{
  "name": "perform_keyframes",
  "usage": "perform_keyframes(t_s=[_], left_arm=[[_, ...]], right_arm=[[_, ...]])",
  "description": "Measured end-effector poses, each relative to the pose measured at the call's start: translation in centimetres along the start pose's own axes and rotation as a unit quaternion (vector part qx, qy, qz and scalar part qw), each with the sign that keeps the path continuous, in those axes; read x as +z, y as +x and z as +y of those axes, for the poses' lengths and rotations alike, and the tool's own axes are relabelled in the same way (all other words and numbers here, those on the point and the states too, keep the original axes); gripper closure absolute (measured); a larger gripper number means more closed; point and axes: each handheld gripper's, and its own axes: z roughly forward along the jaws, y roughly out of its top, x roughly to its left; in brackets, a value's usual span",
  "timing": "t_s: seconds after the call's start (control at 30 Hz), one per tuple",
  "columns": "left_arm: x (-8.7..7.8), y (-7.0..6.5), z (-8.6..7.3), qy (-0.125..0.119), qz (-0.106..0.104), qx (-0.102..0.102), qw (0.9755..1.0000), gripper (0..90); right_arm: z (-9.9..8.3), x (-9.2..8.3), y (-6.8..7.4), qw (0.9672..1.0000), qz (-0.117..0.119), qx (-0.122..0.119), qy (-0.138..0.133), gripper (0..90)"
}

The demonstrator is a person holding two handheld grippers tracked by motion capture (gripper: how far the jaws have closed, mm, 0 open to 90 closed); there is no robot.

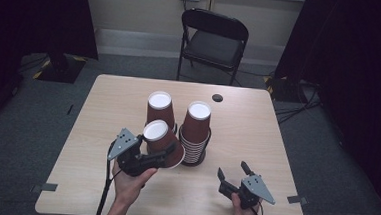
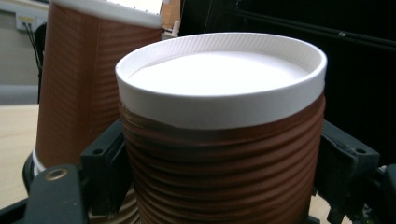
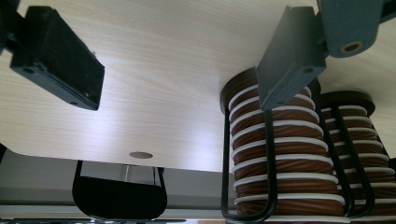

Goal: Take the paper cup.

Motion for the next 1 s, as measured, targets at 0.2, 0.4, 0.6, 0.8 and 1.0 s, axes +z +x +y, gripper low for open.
perform_keyframes(t_s=[0.2,0.4,0.6,0.8,1.0], left_arm=[[0.5,0.6,-2.1,0.023,0.005,-0.017,0.9996,18.5],[1.0,1.0,-4.2,0.047,0.005,-0.038,0.9981,18.5],[0.6,1.3,-5.5,0.05,-0.011,-0.072,0.9961,18.4],[0.4,1.9,-5.9,0.051,-0.035,-0.097,0.9934,18.4],[0.0,2.2,-6.5,0.036,-0.047,-0.136,0.9889,18.4]], right_arm=[[0.1,0.2,1.0,0.9994,0.028,-0.017,0.015,15.1],[0.2,0.4,2.8,0.9961,0.079,-0.032,0.023,16.5],[0.2,0.7,5.4,0.9895,0.125,-0.064,0.034,18.5],[0.6,0.9,7.3,0.9825,0.163,-0.085,0.032,24.9],[0.7,0.8,7.9,0.9765,0.206,-0.06,0.018,29.2]])
